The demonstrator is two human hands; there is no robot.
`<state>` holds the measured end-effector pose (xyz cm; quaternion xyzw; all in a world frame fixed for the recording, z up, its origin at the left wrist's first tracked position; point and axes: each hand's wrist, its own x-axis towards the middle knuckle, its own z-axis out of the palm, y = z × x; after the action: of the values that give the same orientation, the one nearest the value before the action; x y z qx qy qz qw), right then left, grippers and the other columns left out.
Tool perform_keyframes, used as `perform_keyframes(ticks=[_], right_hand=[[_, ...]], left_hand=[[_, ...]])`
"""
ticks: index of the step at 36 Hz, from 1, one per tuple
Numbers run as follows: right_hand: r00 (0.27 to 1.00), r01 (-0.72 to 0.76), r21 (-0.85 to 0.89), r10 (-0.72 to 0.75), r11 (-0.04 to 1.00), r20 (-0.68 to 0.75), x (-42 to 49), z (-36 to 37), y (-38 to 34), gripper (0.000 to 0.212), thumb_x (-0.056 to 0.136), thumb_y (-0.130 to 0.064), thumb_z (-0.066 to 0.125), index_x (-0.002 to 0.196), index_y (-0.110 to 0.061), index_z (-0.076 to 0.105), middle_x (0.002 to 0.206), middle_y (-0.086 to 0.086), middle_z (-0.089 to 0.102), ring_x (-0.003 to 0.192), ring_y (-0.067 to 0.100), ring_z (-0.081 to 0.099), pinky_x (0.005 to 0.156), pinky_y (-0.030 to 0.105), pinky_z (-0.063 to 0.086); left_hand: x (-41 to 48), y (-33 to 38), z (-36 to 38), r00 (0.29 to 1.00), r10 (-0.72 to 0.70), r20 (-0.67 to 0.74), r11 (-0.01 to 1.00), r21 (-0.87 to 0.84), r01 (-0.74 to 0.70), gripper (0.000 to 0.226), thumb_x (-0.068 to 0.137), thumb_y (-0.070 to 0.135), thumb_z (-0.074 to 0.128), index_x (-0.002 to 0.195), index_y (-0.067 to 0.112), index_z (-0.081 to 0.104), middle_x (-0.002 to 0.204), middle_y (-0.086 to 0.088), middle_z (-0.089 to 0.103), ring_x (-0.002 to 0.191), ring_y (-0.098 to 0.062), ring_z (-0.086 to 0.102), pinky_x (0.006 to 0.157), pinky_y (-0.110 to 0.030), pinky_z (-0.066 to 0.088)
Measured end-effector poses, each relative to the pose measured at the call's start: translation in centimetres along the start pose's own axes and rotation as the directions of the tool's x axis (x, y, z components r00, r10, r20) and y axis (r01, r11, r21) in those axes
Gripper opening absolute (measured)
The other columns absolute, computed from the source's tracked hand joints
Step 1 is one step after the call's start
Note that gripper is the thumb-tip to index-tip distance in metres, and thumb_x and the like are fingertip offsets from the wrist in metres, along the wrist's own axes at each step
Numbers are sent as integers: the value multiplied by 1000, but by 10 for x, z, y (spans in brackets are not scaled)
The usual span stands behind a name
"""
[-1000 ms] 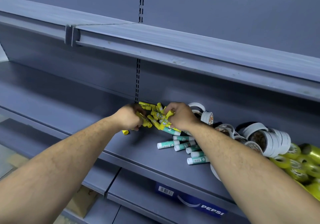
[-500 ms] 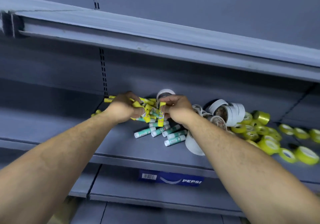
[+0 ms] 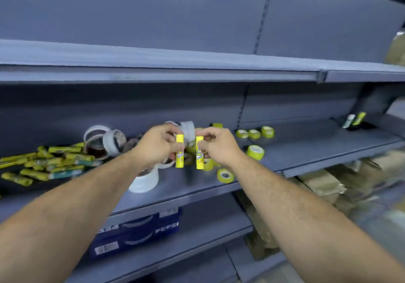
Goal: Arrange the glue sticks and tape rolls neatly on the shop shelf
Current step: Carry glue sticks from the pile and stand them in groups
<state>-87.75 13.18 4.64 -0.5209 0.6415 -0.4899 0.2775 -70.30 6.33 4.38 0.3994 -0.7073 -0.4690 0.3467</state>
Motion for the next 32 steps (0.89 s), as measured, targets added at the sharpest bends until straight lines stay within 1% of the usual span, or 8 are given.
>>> perform_keyframes(ticks=[4,6,9,15,20,24,27,32], right_hand=[[996,-22,-68,15,997,-92,-15,-86,38,31,82,-2,72,83,-33,70,77,-6,66,70,19,63,78,52,60],[988,-40,-100,25,994,-150,-26,-134,54,32,80,-5,73,80,-37,69,77,-10,63,72,16,63,83,49,59],[969,-75,-111,47,991,-242,-46,-205,78,29,81,-5,73,84,-34,72,75,-9,63,68,16,60,81,47,60],[917,-136,-116,80,984,-391,-90,-336,125,23,85,0,70,90,-22,74,72,-11,63,63,9,59,79,37,56],[843,-186,-104,105,977,-527,-117,-419,160,32,86,0,70,80,-31,69,70,-8,61,64,14,57,76,39,55],[788,-230,-89,132,969,-601,-133,-471,189,33,87,2,70,83,-31,69,74,-3,59,67,15,55,76,40,55],[737,-288,-88,162,954,-656,-138,-510,213,37,86,-2,72,77,-37,67,69,-10,60,66,13,57,80,39,58],[666,-340,-101,163,935,-728,-132,-576,249,43,79,-6,73,68,-48,71,65,-15,62,68,14,60,81,46,59]], left_hand=[[11,29,90,996,40,80,999,23,-42,27,81,-3,77,95,17,65,72,-7,67,72,-34,67,76,-51,59],[16,45,138,992,62,111,997,28,-66,27,81,-4,77,95,17,65,76,-13,69,75,-35,69,77,-53,60],[25,67,212,982,91,164,996,8,-93,29,81,-6,75,94,18,66,82,-20,70,78,-36,70,77,-55,60],[33,110,353,934,151,325,989,-47,-143,30,80,-6,75,92,21,67,71,-4,69,76,-28,71,76,-52,61],[41,141,450,871,219,439,976,-90,-200,27,80,-5,74,93,18,68,75,-5,72,79,-28,72,74,-47,62],[54,155,523,810,260,525,965,-110,-239,25,83,-6,71,94,16,67,80,-19,68,73,-24,65,67,-37,62],[72,162,580,766,285,577,957,-124,-263,27,85,-7,69,91,19,66,79,-16,57,70,-23,58,69,-42,60],[111,173,667,721,325,613,941,-136,-309,27,80,2,75,84,28,69,75,-20,66,67,-20,60,80,-50,58]])
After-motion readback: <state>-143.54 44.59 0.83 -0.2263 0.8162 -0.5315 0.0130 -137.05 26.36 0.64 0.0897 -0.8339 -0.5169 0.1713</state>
